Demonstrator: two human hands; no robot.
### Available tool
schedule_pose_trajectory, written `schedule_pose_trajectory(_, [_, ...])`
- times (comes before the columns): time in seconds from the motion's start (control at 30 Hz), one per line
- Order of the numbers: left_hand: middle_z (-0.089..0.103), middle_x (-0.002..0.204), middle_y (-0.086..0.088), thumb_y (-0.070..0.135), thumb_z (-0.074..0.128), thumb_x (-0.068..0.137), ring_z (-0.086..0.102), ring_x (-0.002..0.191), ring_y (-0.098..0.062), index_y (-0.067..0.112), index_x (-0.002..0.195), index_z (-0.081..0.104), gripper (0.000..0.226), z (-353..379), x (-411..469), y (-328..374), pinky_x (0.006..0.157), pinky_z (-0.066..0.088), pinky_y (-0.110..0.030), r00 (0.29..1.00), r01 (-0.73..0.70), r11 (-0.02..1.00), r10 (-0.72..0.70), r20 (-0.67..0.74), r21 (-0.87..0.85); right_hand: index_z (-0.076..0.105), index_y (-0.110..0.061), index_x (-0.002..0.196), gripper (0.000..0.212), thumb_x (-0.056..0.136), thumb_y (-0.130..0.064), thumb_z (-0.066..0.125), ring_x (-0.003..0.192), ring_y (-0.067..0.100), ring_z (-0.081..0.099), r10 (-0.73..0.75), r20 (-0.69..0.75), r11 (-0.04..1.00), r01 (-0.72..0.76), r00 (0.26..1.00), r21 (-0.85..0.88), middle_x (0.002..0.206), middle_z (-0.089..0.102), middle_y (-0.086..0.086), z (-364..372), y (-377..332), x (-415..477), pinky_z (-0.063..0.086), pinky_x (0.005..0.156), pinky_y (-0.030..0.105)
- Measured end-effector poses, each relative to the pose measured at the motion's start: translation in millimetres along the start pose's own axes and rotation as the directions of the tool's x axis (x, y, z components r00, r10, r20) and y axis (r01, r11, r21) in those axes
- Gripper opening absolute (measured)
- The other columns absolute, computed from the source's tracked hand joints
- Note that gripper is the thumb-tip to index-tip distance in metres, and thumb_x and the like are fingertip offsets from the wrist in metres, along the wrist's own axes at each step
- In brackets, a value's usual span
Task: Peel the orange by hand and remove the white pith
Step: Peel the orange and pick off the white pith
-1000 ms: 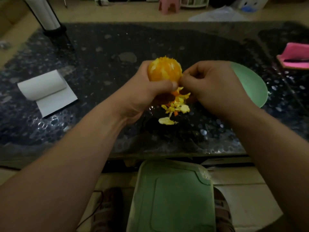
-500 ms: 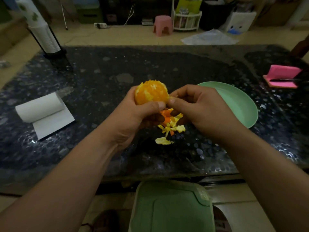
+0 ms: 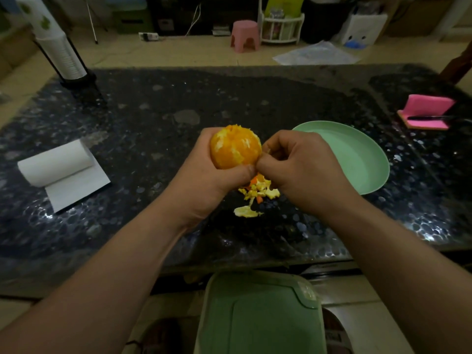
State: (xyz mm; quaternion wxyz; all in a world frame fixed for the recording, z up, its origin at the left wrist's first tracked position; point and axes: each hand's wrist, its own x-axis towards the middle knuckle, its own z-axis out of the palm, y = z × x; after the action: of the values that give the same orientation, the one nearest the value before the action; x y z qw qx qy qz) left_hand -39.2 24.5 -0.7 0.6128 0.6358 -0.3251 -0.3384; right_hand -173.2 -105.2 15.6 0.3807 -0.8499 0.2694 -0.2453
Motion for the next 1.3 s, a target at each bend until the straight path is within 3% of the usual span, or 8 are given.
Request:
schedule_pose_trajectory(0.07, [0.068, 0.119, -0.004, 0.006, 0.084, 0.083, 0.075, 0.102, -0.020, 0.025, 0.135, 0.051, 0.064, 0.3, -0.4, 0.6, 0.083, 0.066, -0.041, 1.000, 0.020, 0.999, -0.020, 0.008, -0.038, 0.071, -0.024, 0.081, 0.008, 0.088, -0.020, 0.074, 0.055, 0.008, 0.061, 0.009, 0.005, 0.999, -0.009, 1.000, 0.036, 0.066, 0.069, -0.002, -0.3, 0.6, -0.5, 0.050, 0.052, 0.031])
schedule_pose_trajectory(0.2, [0.067, 0.125, -0.011, 0.013, 0.086, 0.079, 0.075, 0.102, -0.024, 0.023, 0.137, 0.052, 0.068, -1.4, -1.2, 1.4, 0.078, 0.064, -0.036, 0.997, 0.078, 0.990, -0.074, 0.033, -0.120, 0.071, -0.017, 0.082, 0.007, 0.088, -0.016, 0.075, 0.065, 0.031, 0.065, 0.015, 0.039, 0.988, -0.021, 0.999, 0.156, 0.071, 0.069, 0.010, -0.7, 1.5, -0.4, 0.057, 0.060, 0.051])
schedule_pose_trajectory(0.27, [0.068, 0.124, -0.014, 0.014, 0.089, 0.076, 0.075, 0.098, -0.025, 0.020, 0.138, 0.052, 0.072, -2.1, -1.4, 0.1, 0.078, 0.064, -0.038, 0.993, 0.112, 0.981, -0.106, 0.046, -0.158, 0.071, -0.012, 0.084, 0.006, 0.088, -0.013, 0.074, 0.062, 0.030, 0.059, 0.016, 0.061, 0.979, -0.028, 0.998, 0.204, 0.073, 0.067, 0.016, -0.8, 1.3, -0.5, 0.055, 0.060, 0.053])
schedule_pose_trajectory(0.4, [0.068, 0.129, -0.022, 0.020, 0.077, 0.081, 0.072, 0.097, -0.031, 0.015, 0.142, 0.052, 0.067, -4.6, -1.0, -1.0, 0.084, 0.063, -0.044, 0.983, 0.171, 0.953, -0.146, 0.114, -0.252, 0.071, -0.006, 0.088, 0.006, 0.093, -0.010, 0.069, 0.065, 0.018, 0.059, 0.046, 0.122, 0.948, -0.082, 0.991, 0.308, 0.076, 0.068, 0.018, -3.4, 0.9, -0.4, 0.054, 0.061, 0.040])
schedule_pose_trajectory(0.5, [0.072, 0.112, -0.015, 0.021, 0.072, 0.083, 0.071, 0.088, -0.025, 0.012, 0.141, 0.055, 0.060, -6.2, -1.1, -1.7, 0.084, 0.062, -0.043, 0.970, 0.211, 0.927, -0.160, 0.181, -0.310, 0.070, -0.005, 0.089, 0.009, 0.097, -0.005, 0.065, 0.066, 0.016, 0.059, 0.075, 0.152, 0.915, -0.128, 0.986, 0.382, 0.077, 0.066, 0.012, -3.2, 2.7, 1.1, 0.053, 0.059, 0.029])
schedule_pose_trajectory(0.7, [0.075, 0.110, -0.015, 0.027, 0.069, 0.085, 0.072, 0.082, -0.021, 0.005, 0.129, 0.064, 0.050, -10.1, -2.1, -2.7, 0.082, 0.063, -0.039, 0.954, 0.281, 0.849, -0.194, 0.230, -0.447, 0.070, -0.008, 0.088, 0.015, 0.101, -0.006, 0.062, 0.064, 0.014, 0.060, 0.125, 0.167, 0.875, -0.188, 0.978, 0.445, 0.073, 0.067, 0.004, -0.4, 7.4, 2.6, 0.053, 0.058, 0.028])
schedule_pose_trajectory(0.93, [0.074, 0.112, -0.016, 0.022, 0.071, 0.083, 0.072, 0.082, -0.023, 0.010, 0.136, 0.059, 0.055, -14.0, -0.4, -2.6, 0.077, 0.063, -0.038, 0.971, 0.230, 0.894, -0.184, 0.153, -0.384, 0.073, -0.021, 0.123, 0.020, 0.105, -0.019, 0.064, 0.081, 0.009, 0.073, 0.048, 0.077, 0.960, -0.067, 0.996, 0.272, 0.094, 0.078, -0.002, -2.9, 6.0, 1.8, 0.062, 0.070, 0.030])
schedule_pose_trajectory(1.3, [0.074, 0.115, -0.008, 0.013, 0.091, 0.073, 0.077, 0.091, -0.024, 0.022, 0.135, 0.055, 0.073, -7.1, -3.5, -1.6, 0.074, 0.062, -0.035, 0.984, 0.177, 0.962, -0.170, 0.053, -0.207, 0.078, -0.025, 0.103, 0.005, 0.098, -0.025, 0.074, 0.079, 0.004, 0.069, -0.113, -0.001, 0.993, 0.113, 0.994, -0.023, 0.081, 0.072, -0.015, -3.7, 5.1, -5.5, 0.051, 0.065, 0.015])
